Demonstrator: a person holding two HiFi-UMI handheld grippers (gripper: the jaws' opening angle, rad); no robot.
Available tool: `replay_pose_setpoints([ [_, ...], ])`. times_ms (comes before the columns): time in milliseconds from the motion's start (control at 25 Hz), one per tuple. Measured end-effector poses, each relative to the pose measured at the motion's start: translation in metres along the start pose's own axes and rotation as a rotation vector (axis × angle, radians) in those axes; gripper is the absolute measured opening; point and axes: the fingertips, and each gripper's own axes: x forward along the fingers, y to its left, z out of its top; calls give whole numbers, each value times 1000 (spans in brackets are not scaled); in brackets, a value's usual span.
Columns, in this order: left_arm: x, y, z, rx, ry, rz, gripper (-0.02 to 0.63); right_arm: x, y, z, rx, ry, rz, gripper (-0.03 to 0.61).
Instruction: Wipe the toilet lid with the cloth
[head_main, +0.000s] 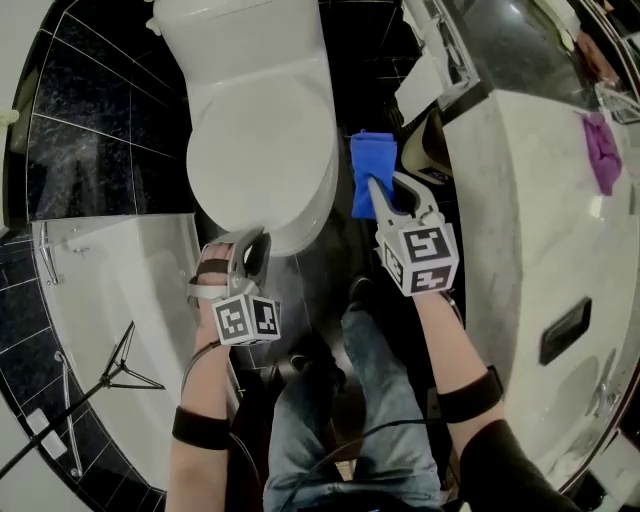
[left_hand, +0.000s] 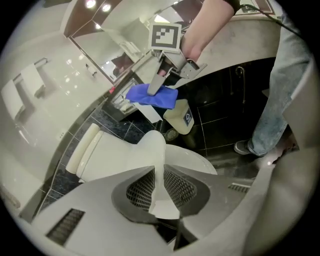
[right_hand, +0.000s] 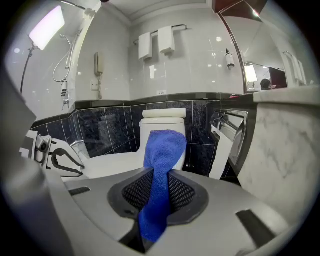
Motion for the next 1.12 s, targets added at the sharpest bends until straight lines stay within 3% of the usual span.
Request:
replay_pose_setpoints([
  [240,-15,60,22,-1,14,46,55,-4,-4,49,2,-3,21,91],
  [760,-17,187,58,-49,71,204,44,-11,-18,110,19,-2,92,91],
  [1120,2,263,64,-36,71,287,44,1,-13,156,2,-18,142,91],
])
